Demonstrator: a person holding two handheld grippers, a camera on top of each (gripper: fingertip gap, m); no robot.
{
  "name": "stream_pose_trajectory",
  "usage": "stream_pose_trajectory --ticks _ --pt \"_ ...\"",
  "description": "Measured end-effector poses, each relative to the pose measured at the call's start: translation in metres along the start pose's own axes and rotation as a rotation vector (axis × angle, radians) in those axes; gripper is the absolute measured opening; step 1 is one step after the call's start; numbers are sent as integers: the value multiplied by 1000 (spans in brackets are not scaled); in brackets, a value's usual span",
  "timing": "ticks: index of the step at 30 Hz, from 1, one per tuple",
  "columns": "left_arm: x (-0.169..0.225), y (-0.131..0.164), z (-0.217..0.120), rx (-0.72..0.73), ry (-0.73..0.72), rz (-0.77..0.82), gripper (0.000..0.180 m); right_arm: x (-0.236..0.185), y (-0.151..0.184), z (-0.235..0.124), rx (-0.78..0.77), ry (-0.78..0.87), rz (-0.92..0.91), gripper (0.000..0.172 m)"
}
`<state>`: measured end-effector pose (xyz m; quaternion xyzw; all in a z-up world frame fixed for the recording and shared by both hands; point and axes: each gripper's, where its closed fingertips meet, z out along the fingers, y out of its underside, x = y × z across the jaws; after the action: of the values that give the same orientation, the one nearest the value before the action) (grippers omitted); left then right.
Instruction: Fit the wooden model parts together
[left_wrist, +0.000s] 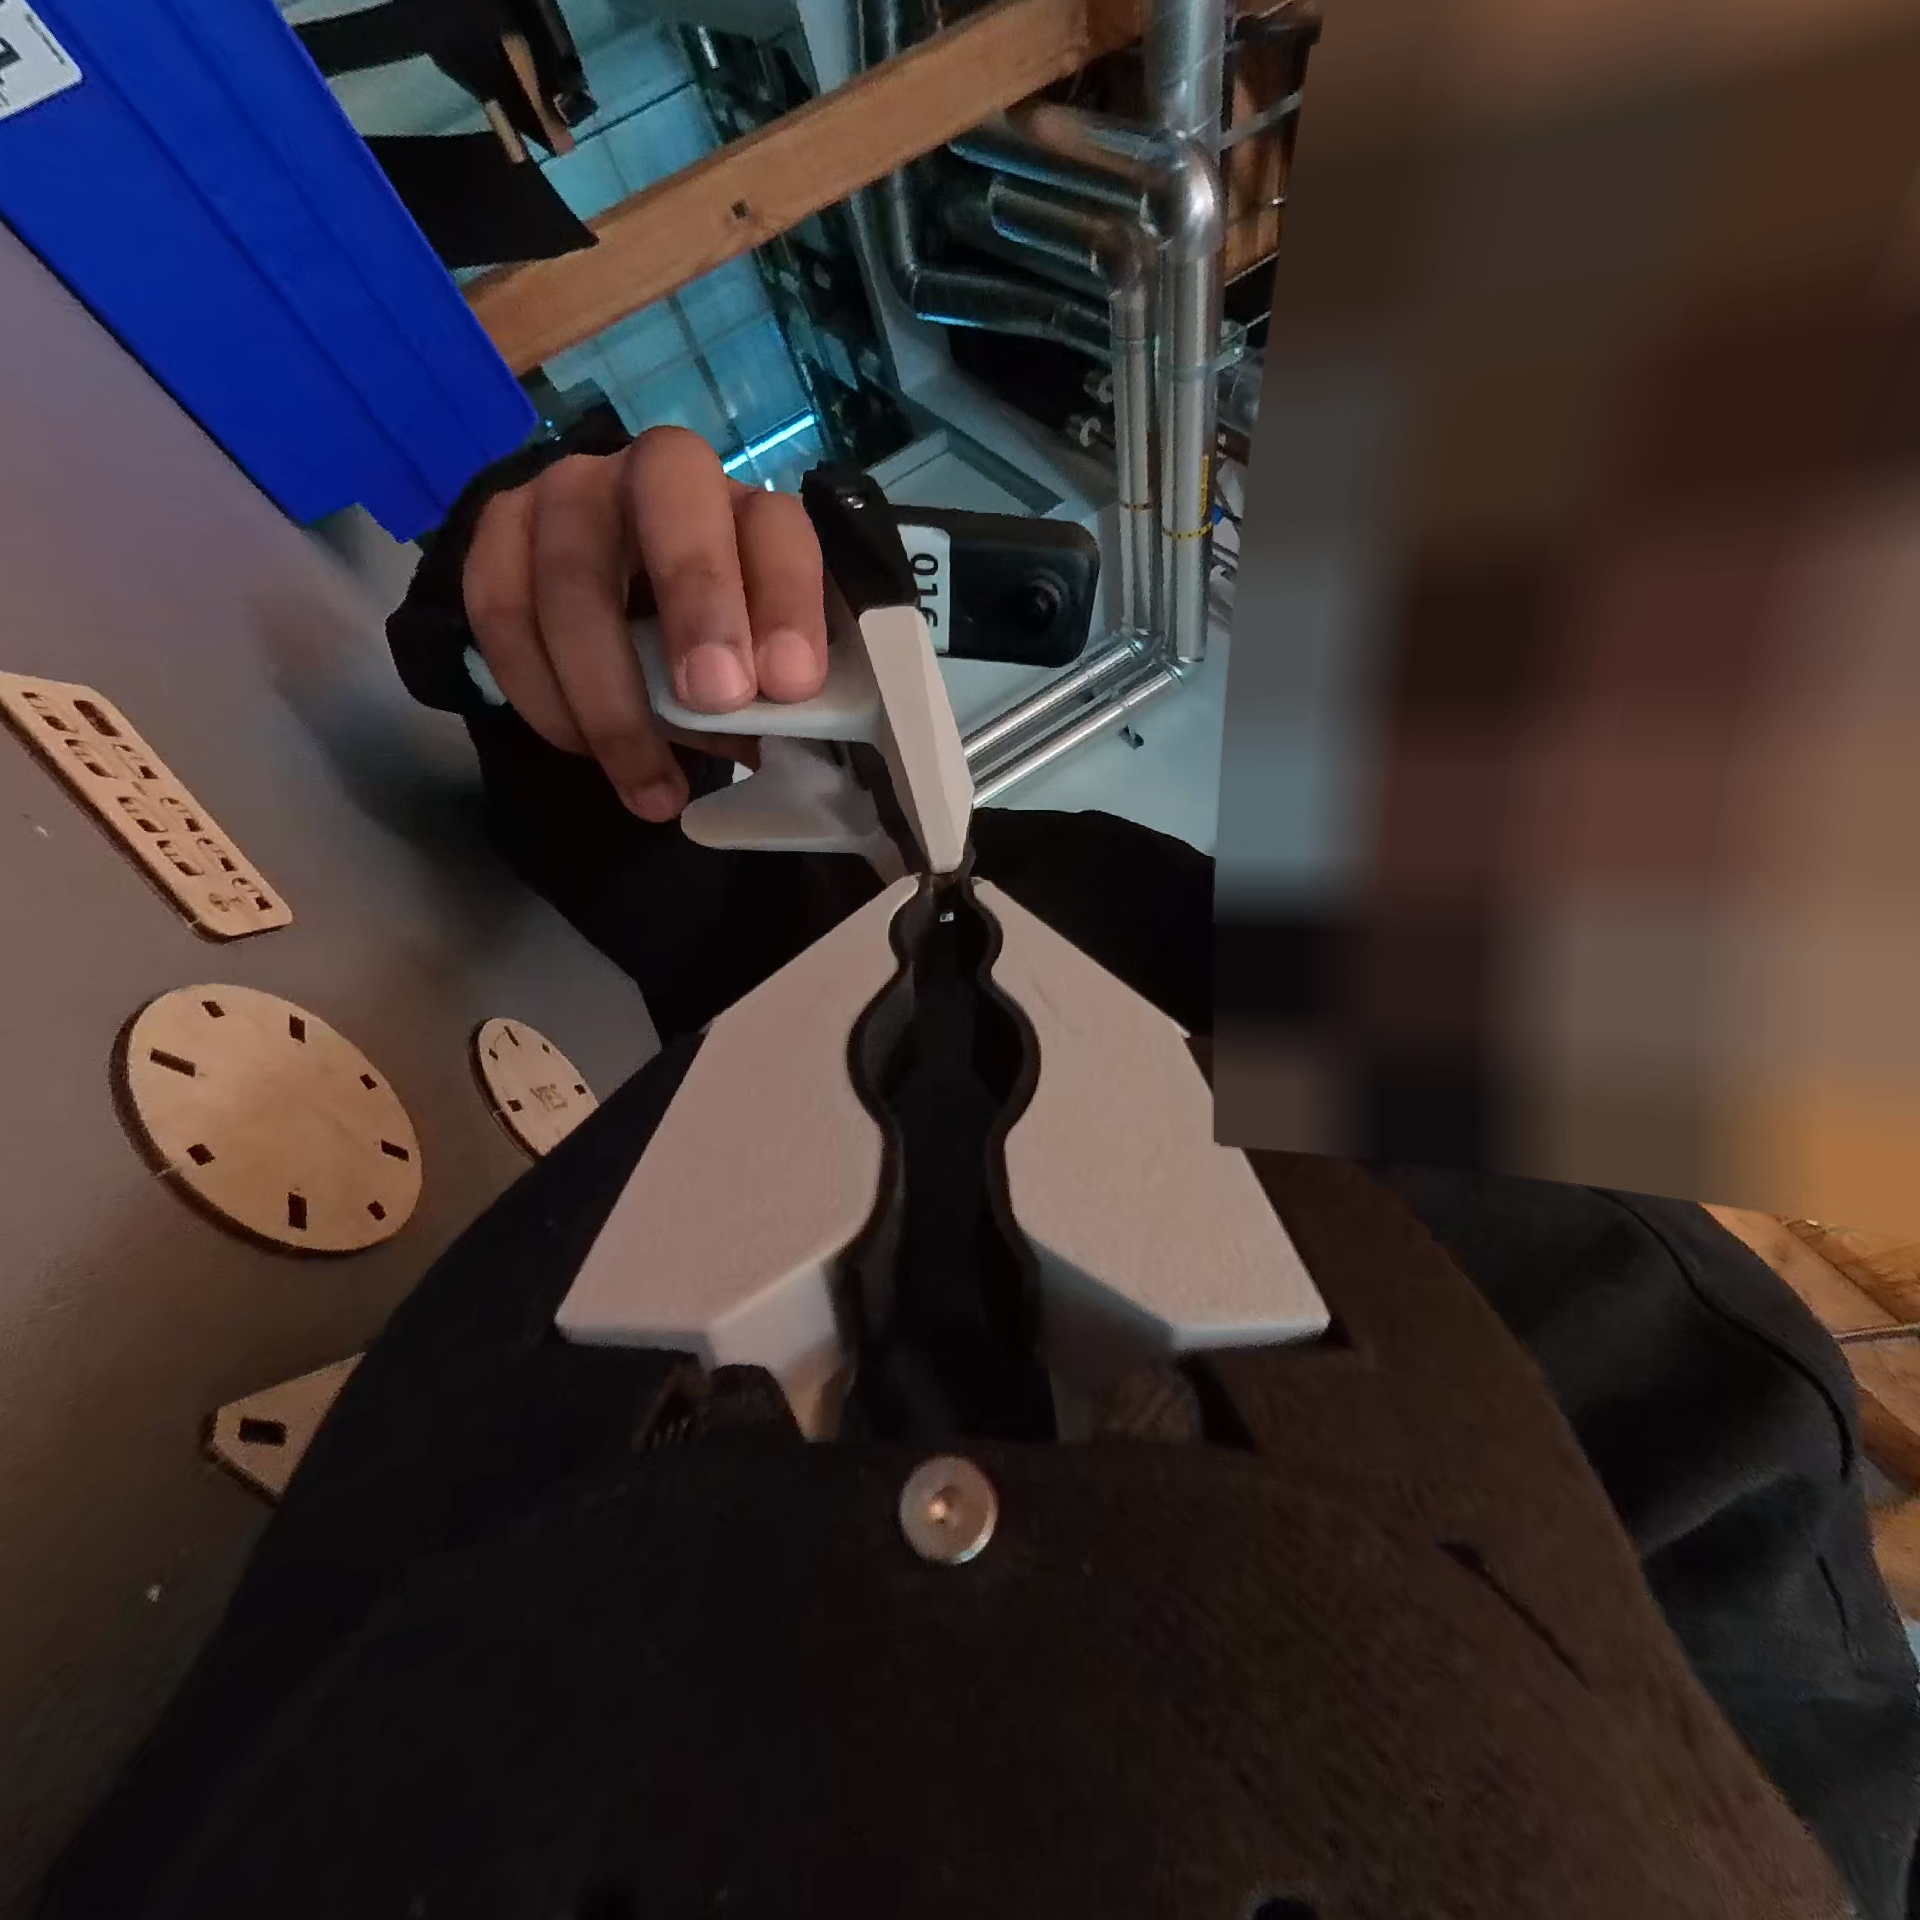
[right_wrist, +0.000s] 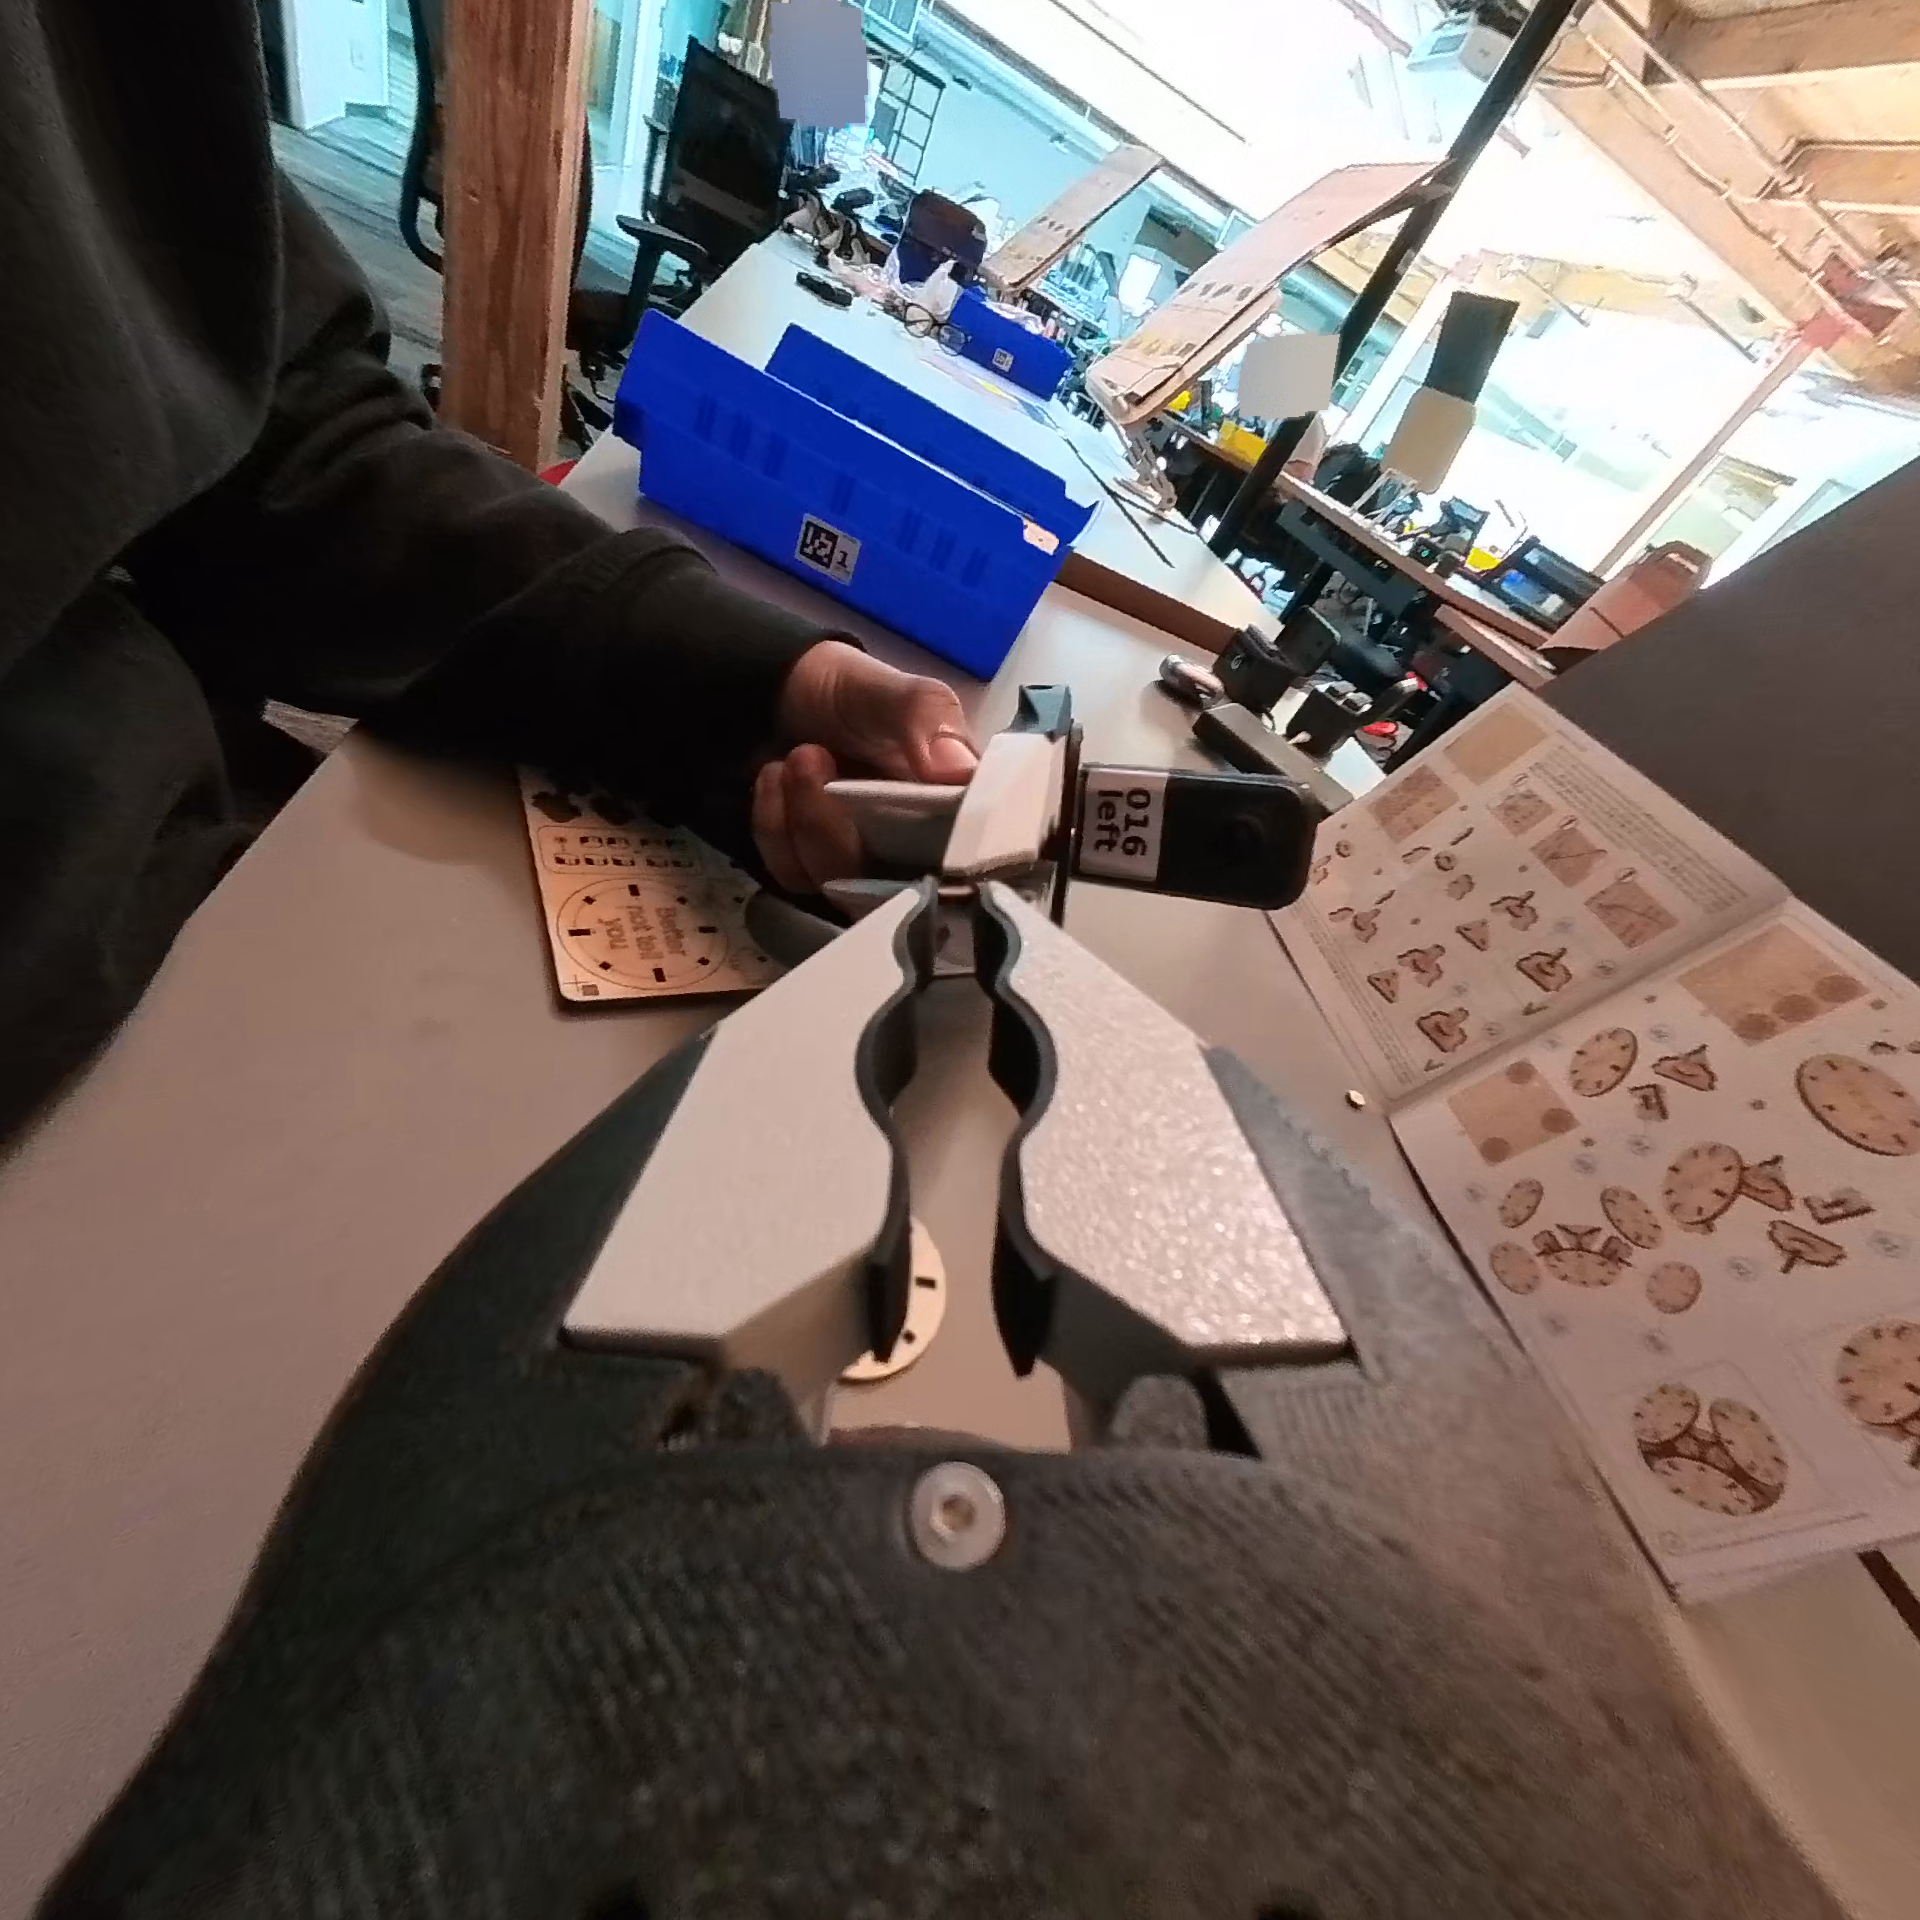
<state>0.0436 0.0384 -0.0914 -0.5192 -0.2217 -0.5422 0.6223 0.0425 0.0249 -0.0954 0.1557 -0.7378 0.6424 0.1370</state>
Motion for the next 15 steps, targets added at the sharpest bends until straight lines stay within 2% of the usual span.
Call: stream_pose_trajectory --ticks 5,15 --pt "-3 4 0 -29 -27 3 0 -5 3 -1 -13 -46 47 6" --pt "-5 -1 -1 -4 -60 48 1 1 4 -2 -37 -16 17 4"
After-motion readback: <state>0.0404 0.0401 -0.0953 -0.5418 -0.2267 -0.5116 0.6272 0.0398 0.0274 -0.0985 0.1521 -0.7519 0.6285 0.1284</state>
